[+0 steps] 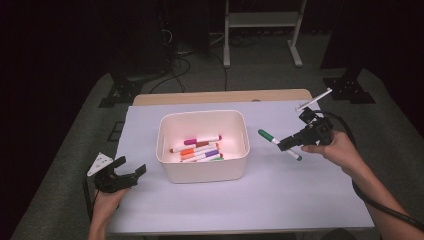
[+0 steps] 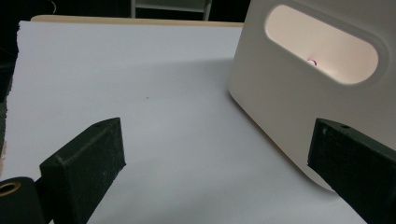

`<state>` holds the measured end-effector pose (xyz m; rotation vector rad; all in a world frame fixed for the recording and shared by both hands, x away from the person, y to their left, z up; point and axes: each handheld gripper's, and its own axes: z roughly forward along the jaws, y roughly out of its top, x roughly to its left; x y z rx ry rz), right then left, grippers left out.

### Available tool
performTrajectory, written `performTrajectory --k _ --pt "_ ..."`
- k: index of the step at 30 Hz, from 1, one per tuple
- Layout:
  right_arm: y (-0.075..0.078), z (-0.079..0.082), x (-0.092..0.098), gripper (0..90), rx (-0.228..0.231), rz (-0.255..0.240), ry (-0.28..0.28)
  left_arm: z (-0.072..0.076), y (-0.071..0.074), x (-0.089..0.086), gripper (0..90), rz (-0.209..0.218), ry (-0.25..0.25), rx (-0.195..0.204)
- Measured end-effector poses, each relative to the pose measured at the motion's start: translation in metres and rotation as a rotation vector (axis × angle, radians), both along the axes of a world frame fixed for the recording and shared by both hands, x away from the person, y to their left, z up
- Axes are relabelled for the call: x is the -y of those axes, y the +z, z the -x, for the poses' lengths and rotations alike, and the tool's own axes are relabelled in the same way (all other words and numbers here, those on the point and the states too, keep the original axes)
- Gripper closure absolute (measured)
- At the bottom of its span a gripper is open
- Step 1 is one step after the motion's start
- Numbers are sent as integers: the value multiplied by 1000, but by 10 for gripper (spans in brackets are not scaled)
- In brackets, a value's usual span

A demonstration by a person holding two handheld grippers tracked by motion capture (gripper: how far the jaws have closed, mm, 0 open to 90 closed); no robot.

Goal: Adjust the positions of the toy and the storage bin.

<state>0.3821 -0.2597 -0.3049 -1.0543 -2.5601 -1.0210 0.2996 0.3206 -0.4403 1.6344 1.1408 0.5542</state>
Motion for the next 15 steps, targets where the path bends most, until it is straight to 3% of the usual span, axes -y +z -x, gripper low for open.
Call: performTrajectory --k 10,15 --pt "44 -6 -30 755 1 -12 102 -1 0 0 25 -1 0 -2" --pt "59 -8 -50 755 4 -5 158 0 0 -1 25 2 2 -1"
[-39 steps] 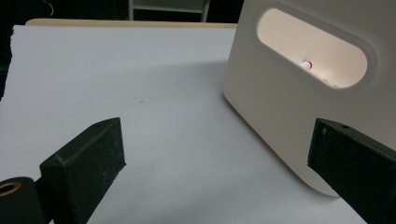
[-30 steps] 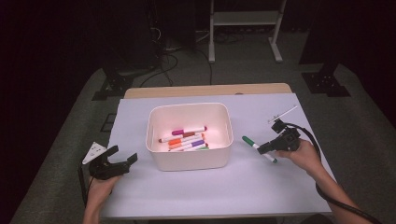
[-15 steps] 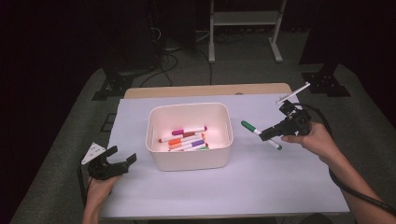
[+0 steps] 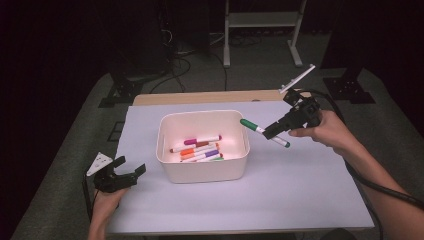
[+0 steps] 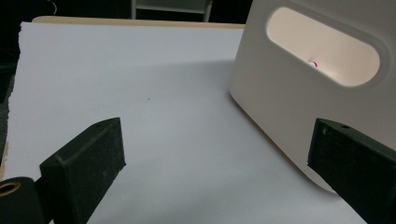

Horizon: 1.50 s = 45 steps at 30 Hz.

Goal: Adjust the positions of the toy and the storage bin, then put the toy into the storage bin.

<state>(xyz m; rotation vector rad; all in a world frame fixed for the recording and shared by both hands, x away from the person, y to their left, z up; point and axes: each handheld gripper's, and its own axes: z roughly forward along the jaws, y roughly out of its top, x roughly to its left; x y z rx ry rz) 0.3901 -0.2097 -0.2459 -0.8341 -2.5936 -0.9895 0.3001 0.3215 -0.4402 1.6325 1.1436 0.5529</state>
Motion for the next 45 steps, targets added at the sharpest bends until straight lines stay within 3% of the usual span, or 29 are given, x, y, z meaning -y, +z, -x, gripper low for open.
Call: performTrajectory --k 7,21,31,45 --pt "8 -5 -34 755 -4 8 80 0 0 -2 25 5 2 0" --pt "-1 -19 -94 755 -13 38 220 -1 -1 -2 25 4 -1 -1" --pt "-14 -28 -126 754 -29 63 277 0 0 -5 25 10 2 6" --pt "-34 -34 -156 754 -60 94 347 0 0 -5 25 13 1 10"
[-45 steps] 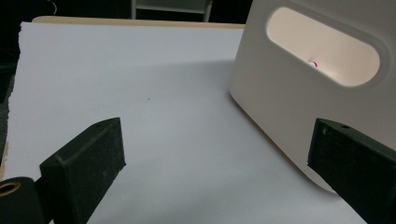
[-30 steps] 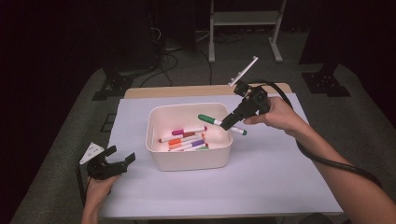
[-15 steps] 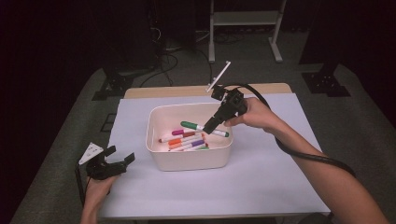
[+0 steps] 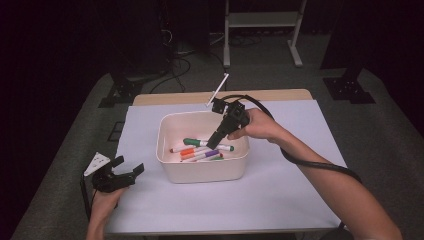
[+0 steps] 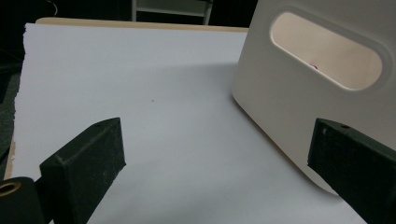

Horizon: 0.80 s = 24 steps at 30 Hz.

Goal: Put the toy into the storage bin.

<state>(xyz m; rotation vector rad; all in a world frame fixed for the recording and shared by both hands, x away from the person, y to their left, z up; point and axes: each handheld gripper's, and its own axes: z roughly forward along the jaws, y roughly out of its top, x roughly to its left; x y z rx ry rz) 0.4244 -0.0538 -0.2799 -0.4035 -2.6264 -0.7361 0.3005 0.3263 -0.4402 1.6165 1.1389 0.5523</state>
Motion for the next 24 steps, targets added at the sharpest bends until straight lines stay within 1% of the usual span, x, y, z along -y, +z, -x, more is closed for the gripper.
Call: performTrajectory --k 8,12,15,18,24 --pt "-11 -2 -12 754 -7 23 30 2 0 -1 25 4 3 0" --pt "-19 -3 -16 754 -11 41 34 2 1 -1 25 2 4 1" --pt "-23 -5 -19 754 -15 42 36 2 1 0 26 -1 3 1" --pt "-28 -5 -22 754 -17 59 44 2 1 0 25 -4 -1 0" --pt "-37 -5 -27 753 -23 74 51 2 1 0 25 -2 1 2"
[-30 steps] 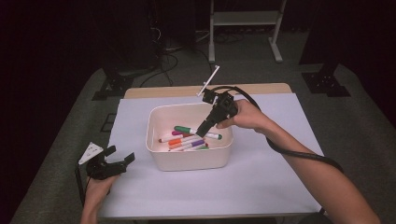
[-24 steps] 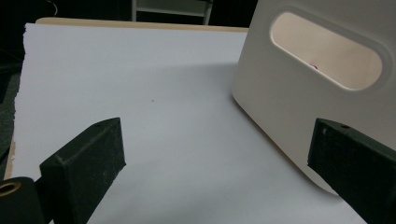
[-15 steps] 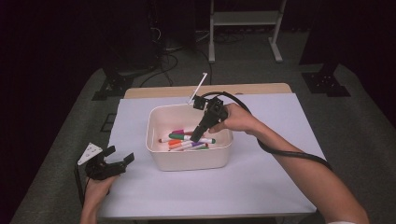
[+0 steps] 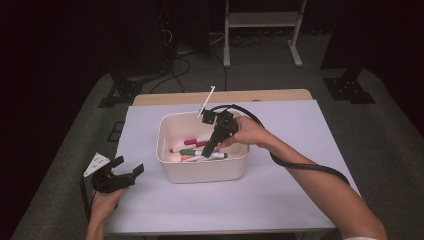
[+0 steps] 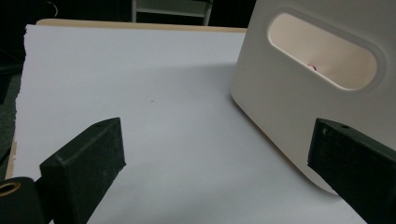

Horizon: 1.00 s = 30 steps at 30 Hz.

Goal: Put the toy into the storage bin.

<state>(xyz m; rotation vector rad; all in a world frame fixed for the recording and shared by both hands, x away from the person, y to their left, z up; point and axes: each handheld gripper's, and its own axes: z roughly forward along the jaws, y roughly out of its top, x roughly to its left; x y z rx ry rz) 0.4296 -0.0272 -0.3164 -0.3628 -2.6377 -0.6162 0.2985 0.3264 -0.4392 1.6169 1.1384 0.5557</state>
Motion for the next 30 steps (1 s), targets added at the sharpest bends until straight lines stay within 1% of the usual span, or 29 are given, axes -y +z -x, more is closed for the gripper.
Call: performTrajectory --k 10,13,14,15,16,17,24,25,30 --pt "-6 0 -5 753 -3 19 10 0 0 0 25 -1 -1 2" --pt "-10 0 -8 748 -3 41 16 0 0 0 25 -2 -2 3" --pt "-11 0 -8 731 0 52 18 0 1 0 25 -2 -3 2" --pt "-12 -1 -9 657 1 54 13 0 1 0 26 -2 -3 3" --pt "-13 -1 -10 638 10 62 -9 0 1 0 25 -2 -3 4" --pt "-12 -2 -10 637 19 70 -15 0 1 0 25 -2 -3 3" --pt "-6 -3 -6 634 32 53 -29 0 0 0 25 -3 -4 2" --pt "-5 -3 -4 633 30 50 -42 0 0 1 25 -1 -4 2" --pt "0 -6 6 623 47 22 -63 0 0 1 25 -3 -3 2"
